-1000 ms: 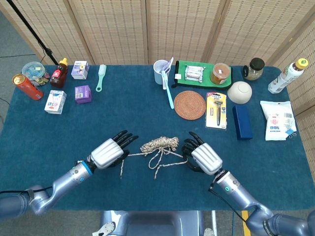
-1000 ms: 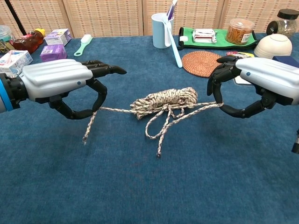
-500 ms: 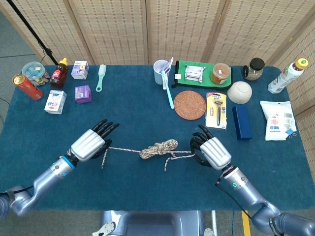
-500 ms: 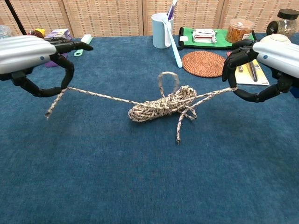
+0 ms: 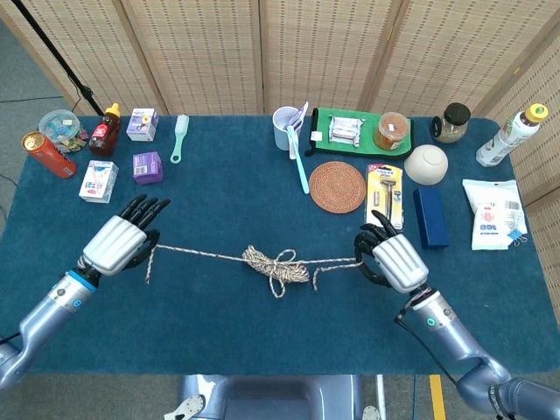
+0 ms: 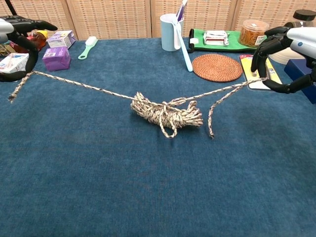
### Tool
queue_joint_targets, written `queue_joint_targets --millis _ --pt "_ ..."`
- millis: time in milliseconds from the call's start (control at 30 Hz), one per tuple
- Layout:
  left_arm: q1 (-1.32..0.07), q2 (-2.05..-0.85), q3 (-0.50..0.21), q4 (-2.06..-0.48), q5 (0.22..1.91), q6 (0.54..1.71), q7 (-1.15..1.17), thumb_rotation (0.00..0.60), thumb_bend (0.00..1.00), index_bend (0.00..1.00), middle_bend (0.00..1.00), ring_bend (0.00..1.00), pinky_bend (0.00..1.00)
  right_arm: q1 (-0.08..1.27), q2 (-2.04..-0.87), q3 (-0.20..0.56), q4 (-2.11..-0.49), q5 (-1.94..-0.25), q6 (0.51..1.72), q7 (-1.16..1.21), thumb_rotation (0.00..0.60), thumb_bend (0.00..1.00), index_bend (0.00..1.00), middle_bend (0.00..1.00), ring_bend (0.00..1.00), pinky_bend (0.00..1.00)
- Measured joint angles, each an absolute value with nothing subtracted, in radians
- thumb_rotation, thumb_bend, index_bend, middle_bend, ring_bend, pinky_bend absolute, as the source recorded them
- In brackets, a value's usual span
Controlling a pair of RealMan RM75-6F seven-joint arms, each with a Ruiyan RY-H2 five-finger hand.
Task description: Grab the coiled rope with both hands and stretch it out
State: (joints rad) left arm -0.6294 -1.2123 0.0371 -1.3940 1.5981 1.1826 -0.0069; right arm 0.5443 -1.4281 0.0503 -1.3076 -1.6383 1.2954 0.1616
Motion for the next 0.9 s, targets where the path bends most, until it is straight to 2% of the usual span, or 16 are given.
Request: queue_joint_targets --millis 900 --pt "-0.480 -1.124 -0.014 -1.262 1.477 1.255 -0.085 0.600 0.56 0.76 0.03 0.00 0.00 0.495 -1.373 0.081 -1.272 -1.577 1.321 0.174 0.600 0.47 0.70 0.41 0.24 0.00"
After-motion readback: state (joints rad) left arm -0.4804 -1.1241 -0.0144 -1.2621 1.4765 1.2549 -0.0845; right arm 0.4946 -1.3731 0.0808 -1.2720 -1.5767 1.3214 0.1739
